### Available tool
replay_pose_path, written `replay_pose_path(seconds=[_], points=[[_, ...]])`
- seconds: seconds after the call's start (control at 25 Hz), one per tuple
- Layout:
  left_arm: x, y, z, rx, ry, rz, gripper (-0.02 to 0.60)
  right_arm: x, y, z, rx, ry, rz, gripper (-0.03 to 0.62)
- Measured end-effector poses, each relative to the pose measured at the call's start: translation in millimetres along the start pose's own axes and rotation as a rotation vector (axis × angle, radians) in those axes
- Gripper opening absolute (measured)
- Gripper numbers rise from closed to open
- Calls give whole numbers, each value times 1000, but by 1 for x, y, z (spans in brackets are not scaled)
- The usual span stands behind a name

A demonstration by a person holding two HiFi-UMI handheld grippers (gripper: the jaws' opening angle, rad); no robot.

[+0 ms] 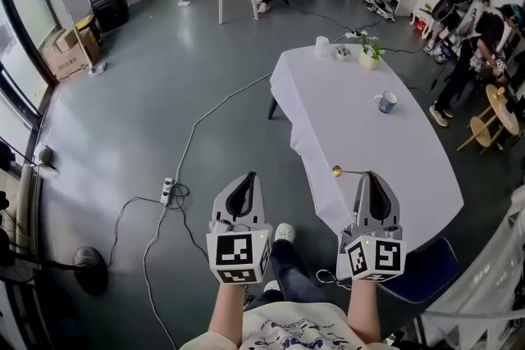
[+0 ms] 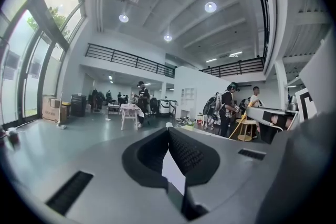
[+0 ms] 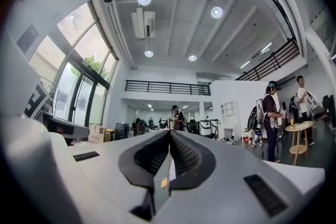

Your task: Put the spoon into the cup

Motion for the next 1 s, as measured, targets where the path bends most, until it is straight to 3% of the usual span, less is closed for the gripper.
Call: replay_pose_path(seconds=[0.44, 0.72, 1.0], points=[[-192, 42, 36, -18, 32, -8, 14, -206, -32, -49, -18, 13, 4, 20], [-324, 70, 31, -50, -16, -8, 14, -314, -48, -103, -15, -33, 0, 20], [-437, 63, 6, -66, -100, 29, 14, -377, -84, -168, -24, -133, 25, 20]])
Point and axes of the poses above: the fingertips, and each gripper's own axes: x backward along the fingers, z to its left, y out of its top, the point moved 6 cm from there along x, backward along the fingers, and after that the axes turned 11 degrees about x, right-handed, at the moved point
